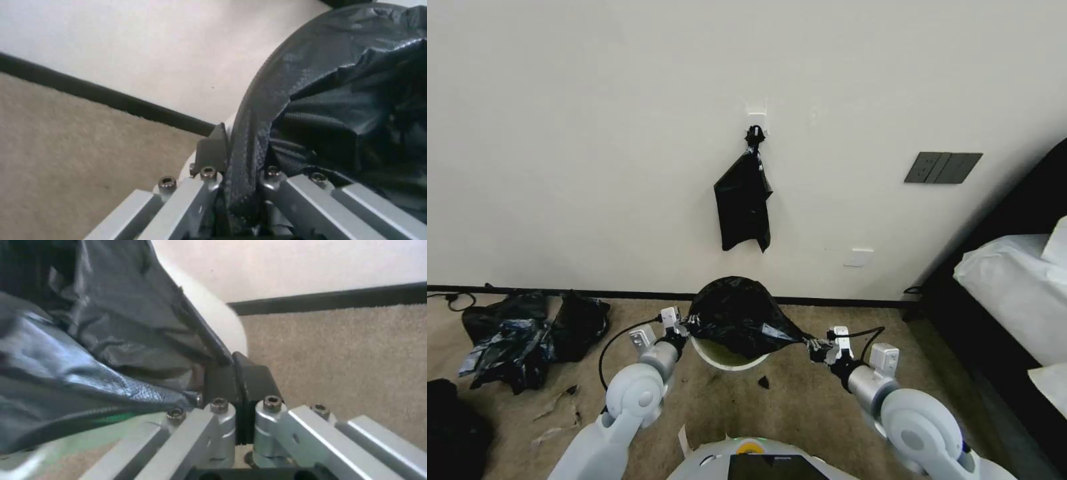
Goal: Place a trash bag onto the trash bin.
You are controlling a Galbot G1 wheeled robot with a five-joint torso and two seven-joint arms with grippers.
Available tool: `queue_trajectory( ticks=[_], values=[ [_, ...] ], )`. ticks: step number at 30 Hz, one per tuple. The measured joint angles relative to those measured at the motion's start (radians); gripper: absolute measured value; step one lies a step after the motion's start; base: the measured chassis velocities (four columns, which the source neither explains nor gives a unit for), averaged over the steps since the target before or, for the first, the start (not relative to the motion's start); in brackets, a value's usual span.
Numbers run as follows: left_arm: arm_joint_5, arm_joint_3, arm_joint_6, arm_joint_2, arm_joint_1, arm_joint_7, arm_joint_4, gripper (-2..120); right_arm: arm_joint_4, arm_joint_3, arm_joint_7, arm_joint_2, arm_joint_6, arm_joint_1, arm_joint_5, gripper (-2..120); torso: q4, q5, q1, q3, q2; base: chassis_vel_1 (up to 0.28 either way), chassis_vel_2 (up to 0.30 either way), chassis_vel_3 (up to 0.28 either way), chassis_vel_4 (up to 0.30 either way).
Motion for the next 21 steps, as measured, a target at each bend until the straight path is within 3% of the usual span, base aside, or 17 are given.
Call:
queue_trajectory(
  ticks=[13,21],
  values=[
    [-0.015,0.012,-0.014,-0.002,-0.003,-0.007,-0.005,1,-0.044,-0.058,-0.024,0.069,-0.004,-0.001,-0.033,0,-0.0001,0.0001,0.0,0.0,0.0,0.0,0.0,0.0,0.0],
    [0.012,0.019,-0.01,0.008,-0.011,-0.003,0.011,1,0.0,-0.021,-0.048,0.05,0.03,-0.022,-0.037,25,0.0,0.0001,0.0,0.0,0.0,0.0,0.0,0.0,0.0]
  ],
)
